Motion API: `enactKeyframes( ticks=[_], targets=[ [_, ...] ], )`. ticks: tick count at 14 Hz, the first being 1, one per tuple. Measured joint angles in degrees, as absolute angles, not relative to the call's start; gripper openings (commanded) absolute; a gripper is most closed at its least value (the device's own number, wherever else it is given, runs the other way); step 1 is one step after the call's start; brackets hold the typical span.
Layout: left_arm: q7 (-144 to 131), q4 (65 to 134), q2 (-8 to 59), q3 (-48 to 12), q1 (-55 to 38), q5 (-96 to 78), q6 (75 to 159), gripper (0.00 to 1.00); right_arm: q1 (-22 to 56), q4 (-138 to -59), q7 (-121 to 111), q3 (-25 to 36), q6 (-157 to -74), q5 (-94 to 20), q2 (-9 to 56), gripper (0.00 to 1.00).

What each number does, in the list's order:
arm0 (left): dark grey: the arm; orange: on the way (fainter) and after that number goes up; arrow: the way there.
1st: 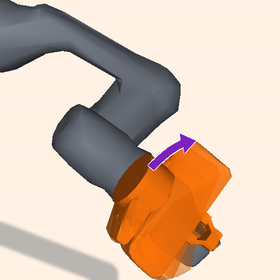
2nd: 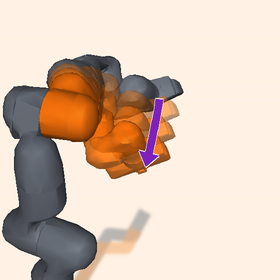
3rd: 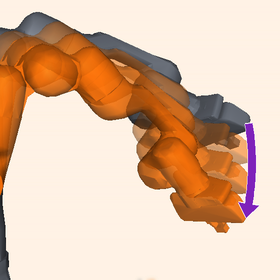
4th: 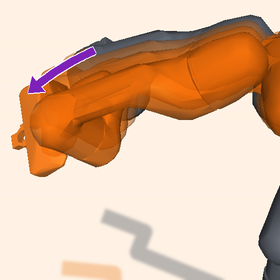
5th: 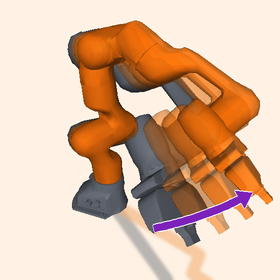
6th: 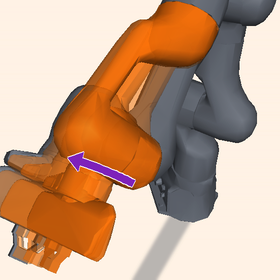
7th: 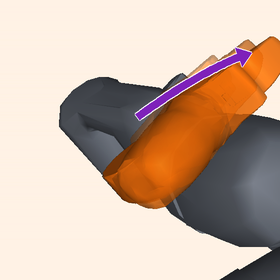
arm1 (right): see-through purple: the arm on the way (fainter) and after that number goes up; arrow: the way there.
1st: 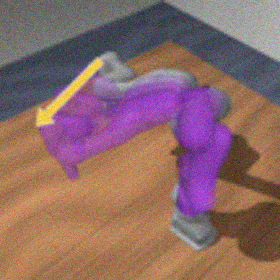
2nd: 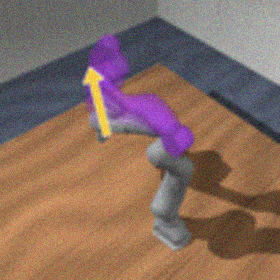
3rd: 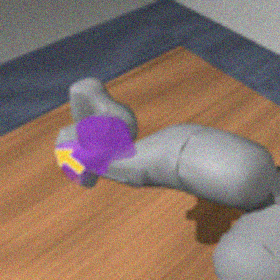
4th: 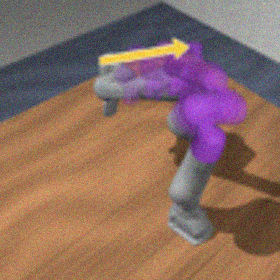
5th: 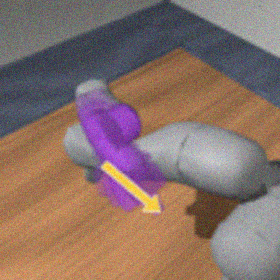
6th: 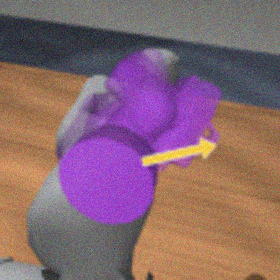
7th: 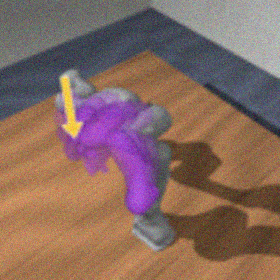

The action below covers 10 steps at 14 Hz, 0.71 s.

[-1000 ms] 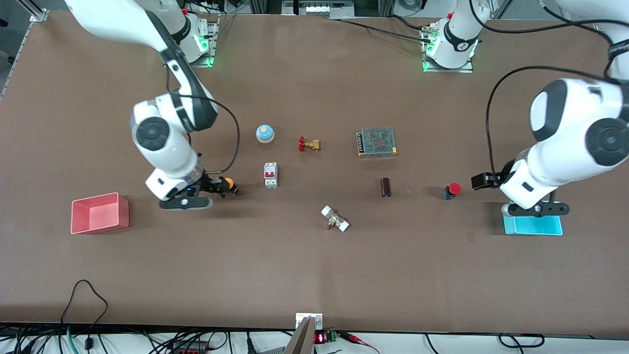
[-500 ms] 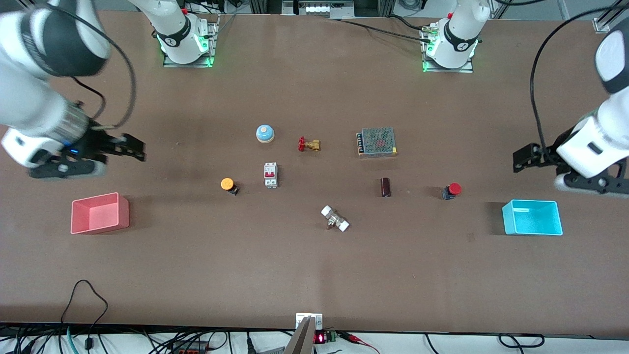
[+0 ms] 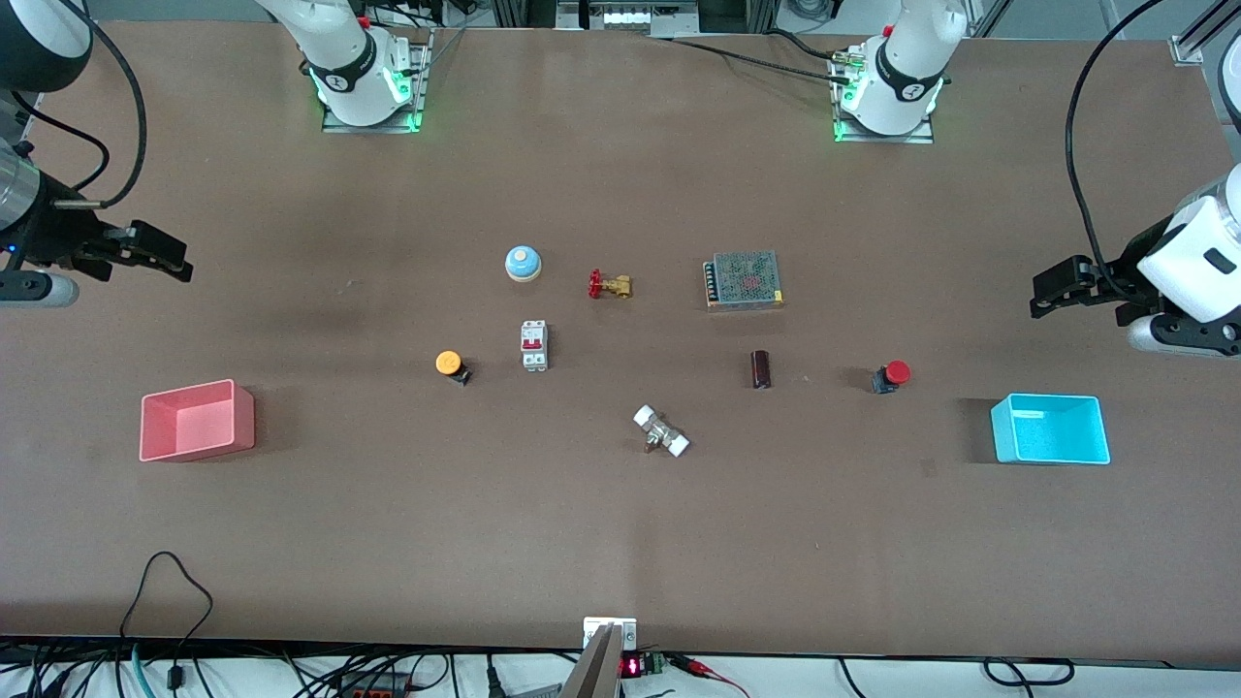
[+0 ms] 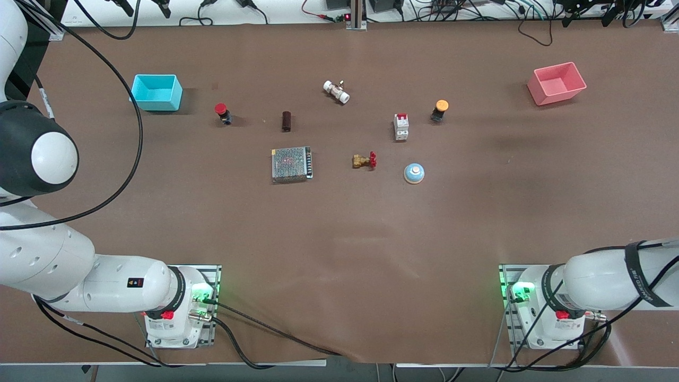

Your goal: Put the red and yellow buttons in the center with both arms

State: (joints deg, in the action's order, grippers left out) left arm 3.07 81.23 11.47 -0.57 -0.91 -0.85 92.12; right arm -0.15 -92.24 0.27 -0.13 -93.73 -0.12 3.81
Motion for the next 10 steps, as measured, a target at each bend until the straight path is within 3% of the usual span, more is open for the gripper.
enactKeyframes(
  ticks=[4, 8, 10],
  targets=[
    [3.01, 81.92, 9.48, -0.56, -0.74, -0.83, 89.14, 1.0, -0.16, -92.25, 0.27, -0.46, -93.28, -0.13, 3.33, 1.0],
    [3.06, 91.95, 1.91, -0.56, -0.18, -0.81, 93.12, 1.0, -0.19, -92.25, 0.27, -0.46, -93.24, -0.13, 3.42, 1.0],
    [3.06, 93.06, 0.05, -0.56, -0.07, -0.81, 90.83, 1.0, -0.19, -92.2, 0.27, -0.54, -92.9, -0.12, 3.32, 1.0]
  ],
)
